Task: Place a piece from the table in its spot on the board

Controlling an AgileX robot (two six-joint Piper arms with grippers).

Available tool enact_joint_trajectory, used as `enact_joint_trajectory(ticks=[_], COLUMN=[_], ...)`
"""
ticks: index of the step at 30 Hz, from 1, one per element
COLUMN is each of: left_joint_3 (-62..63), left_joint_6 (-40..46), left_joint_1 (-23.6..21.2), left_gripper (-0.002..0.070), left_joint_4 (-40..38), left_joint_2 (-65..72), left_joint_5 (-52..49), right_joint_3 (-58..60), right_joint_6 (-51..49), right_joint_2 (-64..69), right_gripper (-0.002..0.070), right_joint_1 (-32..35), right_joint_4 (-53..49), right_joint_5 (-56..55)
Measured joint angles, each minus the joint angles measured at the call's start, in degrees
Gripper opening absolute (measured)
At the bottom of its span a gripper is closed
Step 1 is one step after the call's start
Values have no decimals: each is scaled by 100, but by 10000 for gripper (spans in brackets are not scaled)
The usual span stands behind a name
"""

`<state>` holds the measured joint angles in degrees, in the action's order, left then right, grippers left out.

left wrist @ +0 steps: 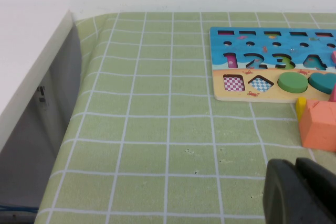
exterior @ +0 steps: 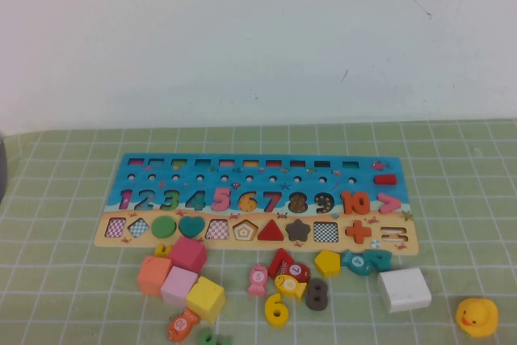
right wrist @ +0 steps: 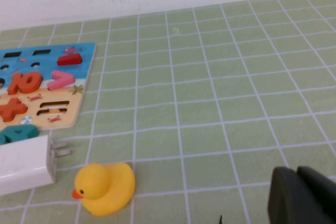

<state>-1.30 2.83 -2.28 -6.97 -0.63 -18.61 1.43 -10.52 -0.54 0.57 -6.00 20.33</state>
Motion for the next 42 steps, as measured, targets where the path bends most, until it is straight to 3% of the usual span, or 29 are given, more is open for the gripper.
enact_joint_trajectory(ticks=[10, 16, 21, 25, 36, 42], left_joint_3=[0, 0, 0, -23, -23, -23], left_joint_6=[0, 19, 19, 19, -679, -1706], left_joint_1=[0, 0, 0, 0, 0, 0], left_gripper=[-1, -1, -1, -1, -1, -1], left_joint_4=[49, 1084, 1178, 510, -2878, -3377], left_joint_2=[0, 0, 0, 0, 0, 0], left_joint_5=[0, 0, 139, 773, 3394, 3706], right_joint_3=[0, 0, 0, 0, 0, 0], right_joint_6=[0, 0, 0, 0, 0, 0], right_joint_2=[0, 0, 0, 0, 0, 0], right_gripper=[-1, -1, -1, -1, -1, -1], right_joint_1=[0, 0, 0, 0, 0, 0], right_joint_4=[0, 0, 0, 0, 0, 0], right_joint_5=[0, 0, 0, 0, 0, 0])
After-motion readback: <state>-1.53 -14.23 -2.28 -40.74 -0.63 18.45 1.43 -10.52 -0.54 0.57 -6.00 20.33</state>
